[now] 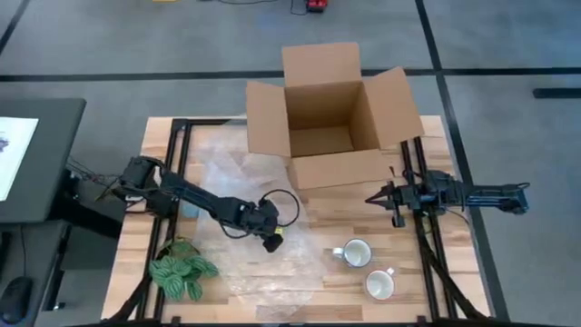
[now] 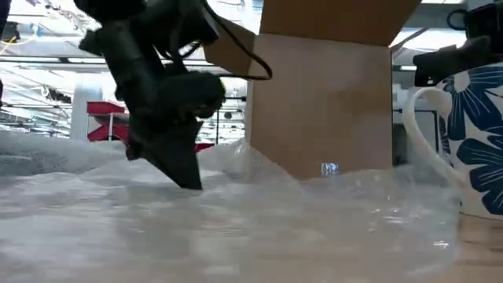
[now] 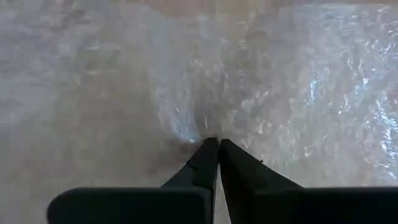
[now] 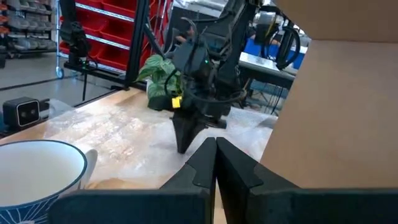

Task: Wrap mug
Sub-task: Wrap the white blue mug with bubble wrap

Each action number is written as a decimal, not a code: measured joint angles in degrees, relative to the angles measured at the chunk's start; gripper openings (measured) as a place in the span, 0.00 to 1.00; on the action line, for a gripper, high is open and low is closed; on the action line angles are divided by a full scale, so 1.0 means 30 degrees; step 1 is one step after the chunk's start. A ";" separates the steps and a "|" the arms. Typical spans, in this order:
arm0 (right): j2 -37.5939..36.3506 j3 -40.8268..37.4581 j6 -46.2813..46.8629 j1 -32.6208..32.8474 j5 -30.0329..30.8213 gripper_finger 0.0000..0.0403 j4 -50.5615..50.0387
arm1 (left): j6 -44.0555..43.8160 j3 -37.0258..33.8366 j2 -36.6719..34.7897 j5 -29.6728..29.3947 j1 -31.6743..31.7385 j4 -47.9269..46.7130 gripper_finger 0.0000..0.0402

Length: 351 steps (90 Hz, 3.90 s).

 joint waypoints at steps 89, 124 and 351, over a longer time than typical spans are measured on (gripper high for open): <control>0.0006 0.0000 -0.0011 0.0000 0.0007 0.00 -0.0006 | 0.4193 0.3096 -0.2209 -0.7735 -0.6472 0.2312 0.00; 0.0000 0.0000 -0.1575 0.0000 -0.0014 0.00 0.0379 | 0.1100 0.3089 -0.2202 -1.0618 -0.8573 0.0176 0.00; 2.9936 1.9385 0.5006 0.8345 0.2586 0.03 -1.6058 | 0.0734 0.3089 -0.2187 -1.0784 -0.8544 -0.0334 0.00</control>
